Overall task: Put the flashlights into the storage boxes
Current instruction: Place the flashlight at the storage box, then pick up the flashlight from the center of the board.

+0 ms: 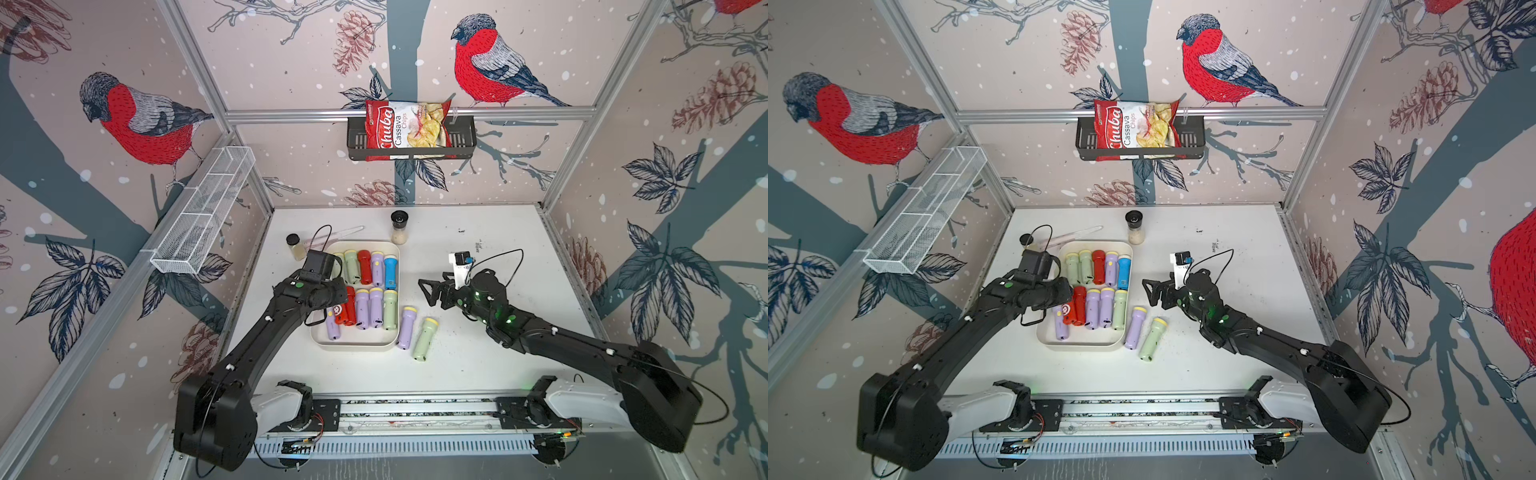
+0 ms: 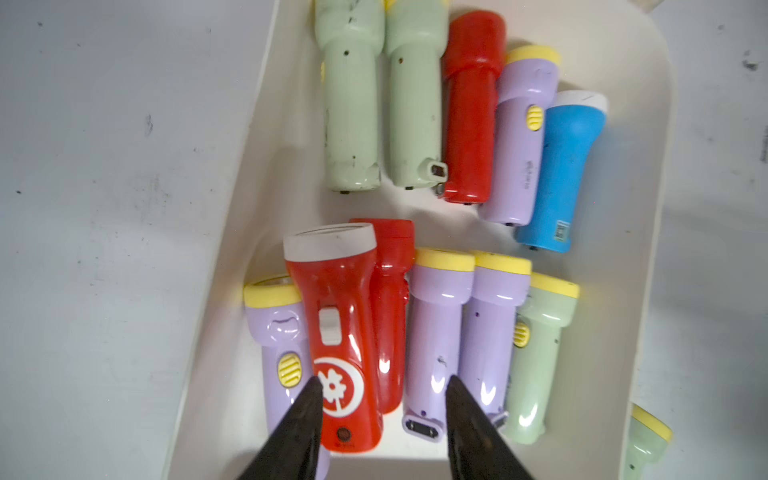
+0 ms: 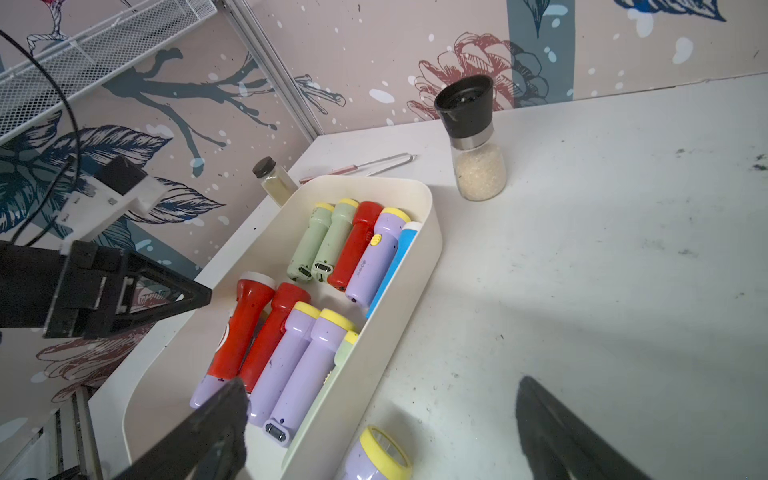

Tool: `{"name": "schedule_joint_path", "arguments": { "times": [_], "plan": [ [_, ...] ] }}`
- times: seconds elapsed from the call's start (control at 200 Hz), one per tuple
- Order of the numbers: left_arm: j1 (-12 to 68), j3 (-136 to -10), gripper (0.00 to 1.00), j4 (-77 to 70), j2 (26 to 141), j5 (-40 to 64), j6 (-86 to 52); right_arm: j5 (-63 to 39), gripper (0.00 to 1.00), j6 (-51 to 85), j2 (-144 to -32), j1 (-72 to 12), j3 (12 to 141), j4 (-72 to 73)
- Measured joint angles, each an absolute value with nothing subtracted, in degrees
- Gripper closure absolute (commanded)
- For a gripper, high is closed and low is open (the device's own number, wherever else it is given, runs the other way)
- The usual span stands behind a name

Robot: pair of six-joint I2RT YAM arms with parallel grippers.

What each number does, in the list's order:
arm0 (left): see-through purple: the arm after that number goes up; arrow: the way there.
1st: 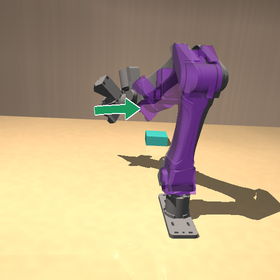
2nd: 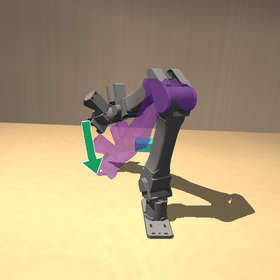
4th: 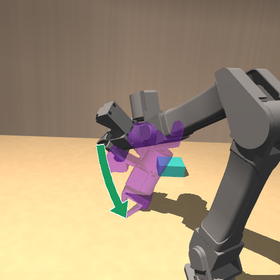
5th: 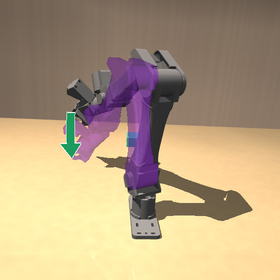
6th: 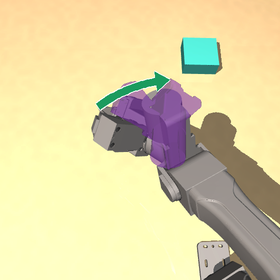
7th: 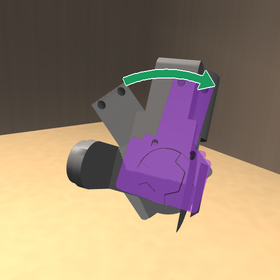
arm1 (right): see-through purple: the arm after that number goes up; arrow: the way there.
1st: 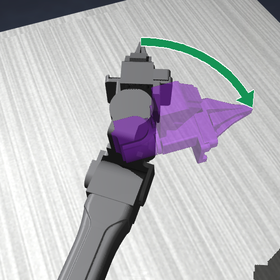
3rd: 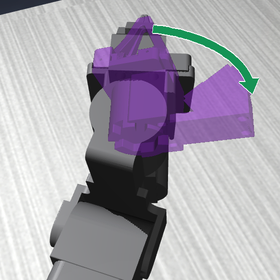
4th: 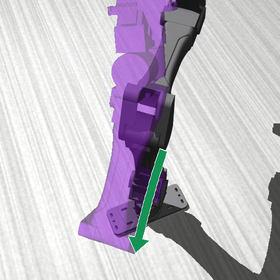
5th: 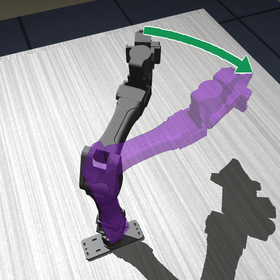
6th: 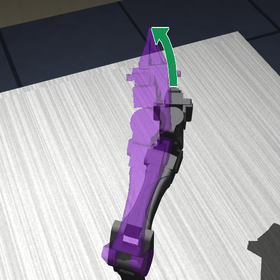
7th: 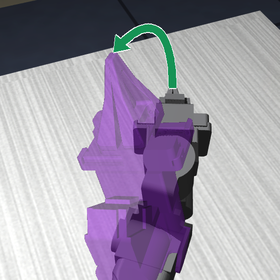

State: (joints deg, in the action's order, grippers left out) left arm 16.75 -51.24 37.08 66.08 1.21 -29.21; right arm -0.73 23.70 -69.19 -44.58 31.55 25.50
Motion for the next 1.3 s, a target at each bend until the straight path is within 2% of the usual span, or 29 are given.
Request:
{"name": "schedule_joint_path", "arguments": {
  "times": [0.18, 0.415, 0.785, 1.011, 1.301],
  "plan": [
    [22.92, -53.69, 0.53, 38.85, 63.44, -0.19, -30.22, 0.47, 0.01, 23.83, -67.7, -43.99, 31.09, 24.53],
    [35.0, -54.04, 0.55, 38.81, 64.42, -3.07, -34.7, 1.26, 0.01, 24.58, -61.43, -38.85, 28.14, 22.41],
    [54.57, -63.24, 0.54, 34.89, 82.5, -5.74, -39.62, 1.52, 0.0, 27.83, -49.3, -34.81, 22.2, 13.32],
    [59.4, -69.23, 0.54, 35.0, 92.62, -7.46, -40.32, 4.03, 0.0, 28.86, -42.61, -33.89, 18.72, 10.87],
    [59.81, -71.35, 0.52, 38.02, 99.57, -10.48, -41.8, 5.37, 0.0, 28.82, -40.1, -33.36, 18.0, 8.84]
  ]
}}
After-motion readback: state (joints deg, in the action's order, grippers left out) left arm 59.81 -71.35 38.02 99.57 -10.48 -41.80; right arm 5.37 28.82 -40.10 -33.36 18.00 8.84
